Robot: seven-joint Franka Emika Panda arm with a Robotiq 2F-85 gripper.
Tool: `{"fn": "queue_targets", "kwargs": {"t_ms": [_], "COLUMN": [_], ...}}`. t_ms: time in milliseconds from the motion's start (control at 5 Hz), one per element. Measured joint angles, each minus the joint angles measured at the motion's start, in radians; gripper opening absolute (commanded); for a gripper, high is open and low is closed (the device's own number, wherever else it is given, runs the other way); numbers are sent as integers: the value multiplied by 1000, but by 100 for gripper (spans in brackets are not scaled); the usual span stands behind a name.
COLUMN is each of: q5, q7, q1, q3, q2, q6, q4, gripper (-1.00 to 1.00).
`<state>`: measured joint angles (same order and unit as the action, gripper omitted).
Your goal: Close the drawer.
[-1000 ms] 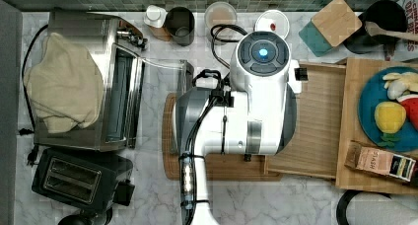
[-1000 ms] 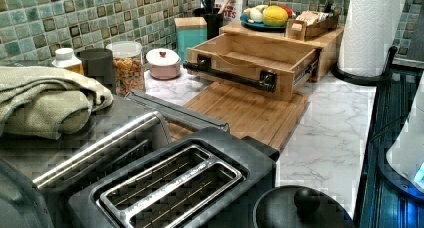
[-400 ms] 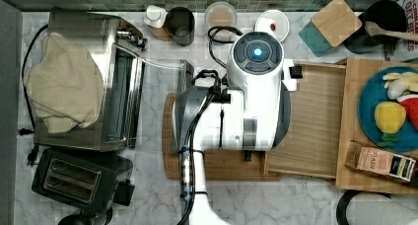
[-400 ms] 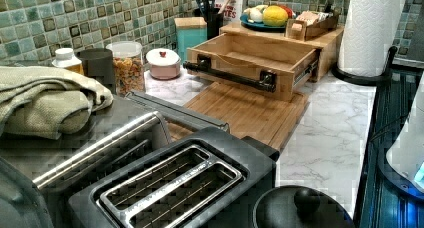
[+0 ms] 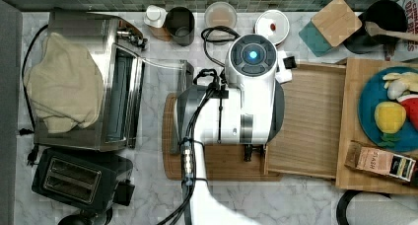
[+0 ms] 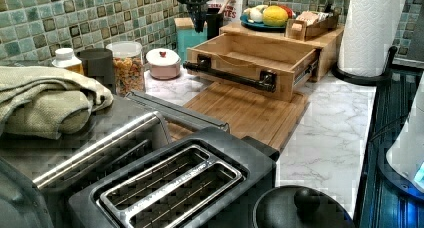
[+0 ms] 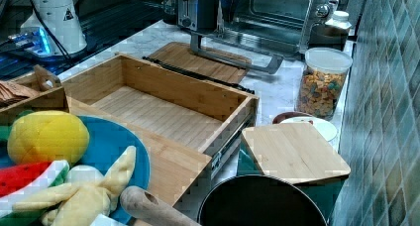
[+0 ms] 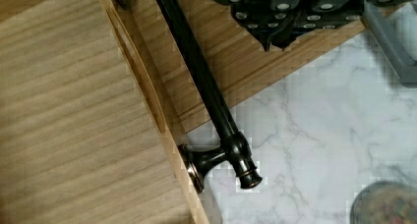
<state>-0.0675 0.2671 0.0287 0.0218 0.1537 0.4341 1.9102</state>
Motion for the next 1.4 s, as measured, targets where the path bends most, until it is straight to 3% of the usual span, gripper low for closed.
{"fn": "queue_targets", "kwargs": {"t_ms": [600,1000,1400], "q5": [-57,-62,-172], "q7": [31,112,138], "q1": [-5,-5,-10], "q3": [-25,-30,-11], "q2": [96,150,160], "q6": [215,221,284], "q4": [98,164,207], "gripper": [-100,-100,-100]}}
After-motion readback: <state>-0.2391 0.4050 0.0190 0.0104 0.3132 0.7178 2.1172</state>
